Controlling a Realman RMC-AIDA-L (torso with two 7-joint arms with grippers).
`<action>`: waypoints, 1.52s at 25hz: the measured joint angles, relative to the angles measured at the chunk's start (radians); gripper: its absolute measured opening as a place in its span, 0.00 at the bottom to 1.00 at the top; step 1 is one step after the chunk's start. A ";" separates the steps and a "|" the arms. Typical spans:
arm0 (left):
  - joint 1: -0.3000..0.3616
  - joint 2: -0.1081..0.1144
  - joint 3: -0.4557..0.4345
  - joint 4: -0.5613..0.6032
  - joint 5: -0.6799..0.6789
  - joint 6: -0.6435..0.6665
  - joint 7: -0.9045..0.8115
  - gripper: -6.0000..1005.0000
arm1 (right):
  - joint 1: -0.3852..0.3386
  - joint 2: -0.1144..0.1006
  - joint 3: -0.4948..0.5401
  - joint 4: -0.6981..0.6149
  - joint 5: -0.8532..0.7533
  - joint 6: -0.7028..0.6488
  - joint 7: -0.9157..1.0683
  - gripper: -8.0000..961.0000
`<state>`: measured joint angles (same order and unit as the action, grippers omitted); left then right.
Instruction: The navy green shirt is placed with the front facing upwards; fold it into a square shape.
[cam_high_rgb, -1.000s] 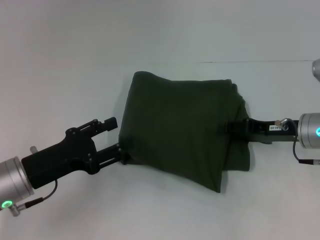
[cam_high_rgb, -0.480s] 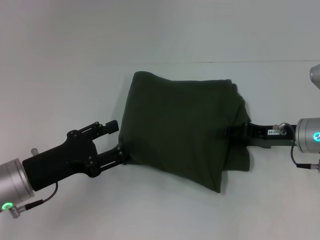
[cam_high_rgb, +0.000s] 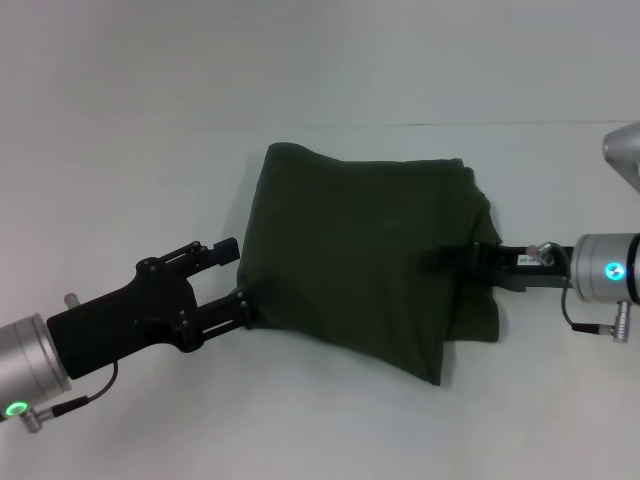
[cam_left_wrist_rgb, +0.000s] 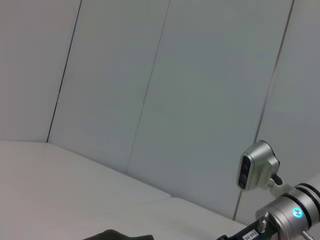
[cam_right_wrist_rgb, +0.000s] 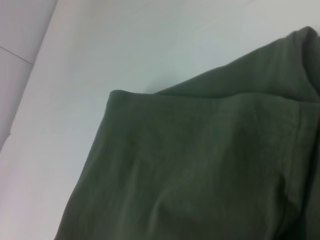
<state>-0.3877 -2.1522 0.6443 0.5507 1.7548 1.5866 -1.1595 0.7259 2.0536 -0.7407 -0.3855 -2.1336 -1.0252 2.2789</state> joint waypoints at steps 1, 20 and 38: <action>-0.001 0.000 0.000 0.000 0.000 0.000 0.000 0.72 | 0.003 0.003 0.000 0.000 0.000 0.005 0.000 0.60; -0.002 0.003 -0.013 0.000 -0.005 -0.011 0.000 0.72 | 0.023 0.025 0.002 -0.009 0.039 0.035 -0.080 0.10; -0.004 0.002 -0.040 -0.002 -0.030 0.015 -0.047 0.72 | 0.045 -0.026 -0.005 -0.142 0.108 -0.045 -0.078 0.05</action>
<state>-0.3915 -2.1502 0.6044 0.5485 1.7250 1.6017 -1.2070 0.7713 2.0274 -0.7455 -0.5272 -2.0259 -1.0704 2.2014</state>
